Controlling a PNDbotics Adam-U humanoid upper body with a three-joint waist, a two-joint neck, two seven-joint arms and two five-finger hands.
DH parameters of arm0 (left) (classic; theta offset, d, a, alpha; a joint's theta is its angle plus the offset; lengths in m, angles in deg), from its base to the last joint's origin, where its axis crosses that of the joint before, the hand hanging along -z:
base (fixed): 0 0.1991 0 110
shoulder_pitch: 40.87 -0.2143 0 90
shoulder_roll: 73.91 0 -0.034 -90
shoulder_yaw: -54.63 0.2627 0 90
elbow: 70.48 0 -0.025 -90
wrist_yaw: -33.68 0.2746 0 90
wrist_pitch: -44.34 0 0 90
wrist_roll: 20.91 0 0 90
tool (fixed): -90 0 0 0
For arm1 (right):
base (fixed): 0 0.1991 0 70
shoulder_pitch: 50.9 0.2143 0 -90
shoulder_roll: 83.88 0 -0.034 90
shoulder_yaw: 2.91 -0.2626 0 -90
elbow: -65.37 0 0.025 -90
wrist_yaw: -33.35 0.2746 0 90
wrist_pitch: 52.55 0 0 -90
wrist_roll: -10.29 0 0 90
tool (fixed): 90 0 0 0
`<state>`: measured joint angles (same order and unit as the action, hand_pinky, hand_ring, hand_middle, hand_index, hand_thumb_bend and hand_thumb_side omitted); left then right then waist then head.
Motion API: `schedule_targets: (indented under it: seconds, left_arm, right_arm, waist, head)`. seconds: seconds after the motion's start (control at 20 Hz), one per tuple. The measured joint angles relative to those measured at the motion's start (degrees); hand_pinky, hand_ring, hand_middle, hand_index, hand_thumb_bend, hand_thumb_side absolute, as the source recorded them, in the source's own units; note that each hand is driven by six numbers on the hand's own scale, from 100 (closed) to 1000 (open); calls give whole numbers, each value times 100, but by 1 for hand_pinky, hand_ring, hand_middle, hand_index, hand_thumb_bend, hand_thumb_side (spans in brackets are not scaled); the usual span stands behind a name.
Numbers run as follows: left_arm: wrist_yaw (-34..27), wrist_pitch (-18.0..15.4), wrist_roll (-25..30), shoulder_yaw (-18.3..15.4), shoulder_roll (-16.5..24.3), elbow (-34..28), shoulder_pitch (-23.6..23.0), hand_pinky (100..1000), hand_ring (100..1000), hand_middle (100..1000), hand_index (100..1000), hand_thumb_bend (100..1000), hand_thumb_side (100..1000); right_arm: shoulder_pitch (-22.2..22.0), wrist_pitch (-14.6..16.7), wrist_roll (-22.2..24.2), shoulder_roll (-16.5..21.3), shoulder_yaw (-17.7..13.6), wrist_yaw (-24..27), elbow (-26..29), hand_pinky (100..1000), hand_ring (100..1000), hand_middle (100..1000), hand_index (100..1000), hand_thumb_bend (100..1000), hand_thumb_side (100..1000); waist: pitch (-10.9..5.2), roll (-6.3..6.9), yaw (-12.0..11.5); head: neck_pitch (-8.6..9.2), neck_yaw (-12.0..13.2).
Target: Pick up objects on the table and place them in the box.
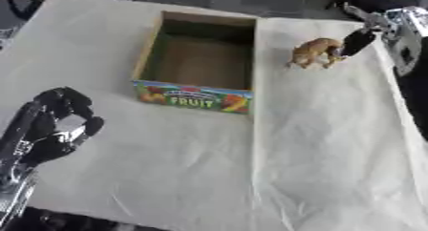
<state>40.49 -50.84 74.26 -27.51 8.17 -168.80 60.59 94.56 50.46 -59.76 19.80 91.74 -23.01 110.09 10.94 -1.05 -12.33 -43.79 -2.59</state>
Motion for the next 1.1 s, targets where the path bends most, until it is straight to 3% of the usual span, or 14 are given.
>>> schedule_targets:
  seconds: [1.1]
  left_arm:
    - [0, -11, 13, 0, -1, 0, 0, 553, 526, 529, 598, 659, 363]
  right_arm:
    - [-108, 11, -238, -289, -35, 5, -337, 806, 888, 848, 900, 297, 106]
  waist:
    - [6, 66, -30]
  head:
    - [0, -1]
